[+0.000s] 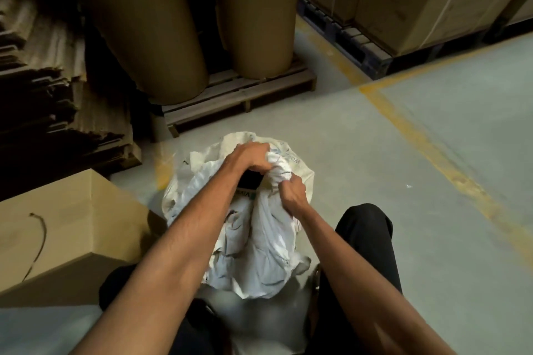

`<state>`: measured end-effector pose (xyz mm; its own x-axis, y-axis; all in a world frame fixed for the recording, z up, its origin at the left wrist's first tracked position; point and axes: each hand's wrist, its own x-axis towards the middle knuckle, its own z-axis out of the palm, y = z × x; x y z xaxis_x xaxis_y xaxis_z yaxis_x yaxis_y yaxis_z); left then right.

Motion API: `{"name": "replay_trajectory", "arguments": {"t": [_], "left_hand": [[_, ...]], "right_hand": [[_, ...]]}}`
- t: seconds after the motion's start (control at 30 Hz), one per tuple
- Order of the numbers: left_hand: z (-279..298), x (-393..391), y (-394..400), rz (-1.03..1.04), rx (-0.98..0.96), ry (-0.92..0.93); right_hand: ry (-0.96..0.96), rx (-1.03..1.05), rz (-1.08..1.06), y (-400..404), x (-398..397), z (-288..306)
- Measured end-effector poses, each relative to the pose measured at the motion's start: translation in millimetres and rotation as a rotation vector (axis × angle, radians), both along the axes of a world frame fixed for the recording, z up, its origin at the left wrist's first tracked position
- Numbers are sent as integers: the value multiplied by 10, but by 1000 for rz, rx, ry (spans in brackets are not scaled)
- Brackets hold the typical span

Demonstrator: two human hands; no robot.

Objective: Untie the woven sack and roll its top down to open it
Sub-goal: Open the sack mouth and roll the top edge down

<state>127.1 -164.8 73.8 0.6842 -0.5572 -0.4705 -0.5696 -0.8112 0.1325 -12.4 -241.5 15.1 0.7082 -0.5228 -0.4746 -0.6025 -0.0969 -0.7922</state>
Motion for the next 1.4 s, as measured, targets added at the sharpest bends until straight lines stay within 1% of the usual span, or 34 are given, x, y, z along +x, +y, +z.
{"name": "replay_trajectory", "arguments": {"t": [0.07,0.1,0.13,0.17,0.2,0.23,0.27,0.3,0.33,0.37,0.4,0.47,0.5,0.53,0.6,0.63,0.67,0.7,0.73,0.77,0.8,0.83,0.9,0.97,1.0,1.03,1.07,1.13,1.17,1.23,1.3,1.33,1.37,1.4], "left_hand": [[-74,-133,112,-51,-282,-98],[-101,-259,170,-9,-453,-100],[-182,-389,223,85,-616,-89],[-301,-515,279,218,-730,-72],[-378,-656,335,350,-798,-25],[-475,-791,374,461,-806,81],[-550,-917,396,515,-786,220],[-580,-1023,400,522,-752,349],[-617,-1088,396,513,-730,430],[-658,-1124,386,515,-717,447],[-691,-1135,372,527,-690,417],[-690,-1083,360,476,-587,248],[-677,-1034,370,410,-515,122],[-635,-988,397,344,-447,-3],[-599,-906,444,241,-365,-164],[-581,-891,447,196,-358,-205],[-574,-888,429,171,-365,-232],[-551,-893,406,169,-388,-250],[-547,-900,374,173,-408,-256],[-555,-905,332,166,-433,-268],[-566,-909,299,145,-450,-281],[-599,-913,279,141,-475,-283],[-654,-952,292,241,-598,-220],[-714,-1034,434,425,-806,-37],[-768,-1068,539,482,-870,68],[-807,-1110,656,467,-888,109],[-870,-1131,776,396,-829,68],[-1061,-1096,962,263,-649,-97],[-1151,-1055,1014,279,-596,-134],[-1204,-1000,1049,424,-570,-98],[-1153,-916,1055,490,-527,-85],[-1104,-870,1058,491,-501,-91],[-1065,-832,1068,472,-506,-115],[-1033,-806,1079,436,-508,-138]], "right_hand": [[-32,202,-127,-144,86,148],[-24,346,-202,-221,132,168],[-44,466,-246,-307,168,150],[-61,594,-269,-369,203,132],[-92,721,-273,-448,290,-9],[-111,807,-242,-490,338,-66],[-121,879,-212,-494,370,-109],[-135,903,-192,-493,401,-149],[-130,912,-176,-432,384,-58],[-120,889,-160,-376,353,25],[-118,854,-144,-362,347,28],[-114,775,-40,-350,300,74],[-87,650,25,-366,296,74],[-61,456,96,-394,280,54],[-89,-113,270,-477,214,21],[-171,-386,392,-517,191,36],[-275,-603,559,-549,155,78],[-329,-783,757,-579,150,79],[-331,-956,955,-581,157,104],[-301,-1094,1102,-576,196,104],[-285,-1169,1191,-564,249,98],[-289,-1188,1228,-543,306,95],[-348,-1180,1207,-509,388,88],[-451,-1124,1074,-503,450,74],[-476,-1072,996,-510,464,60],[-487,-1028,915,-515,472,21],[-489,-995,829,-513,477,-29],[-492,-913,665,-455,476,-66],[-504,-844,586,-420,473,-62],[-553,-637,423,-378,455,-84],[-590,-464,303,-420,417,-149],[-575,-427,276,-462,396,-161],[-539,-443,280,-498,373,-141],[-485,-564,322,-539,345,-121]]}}
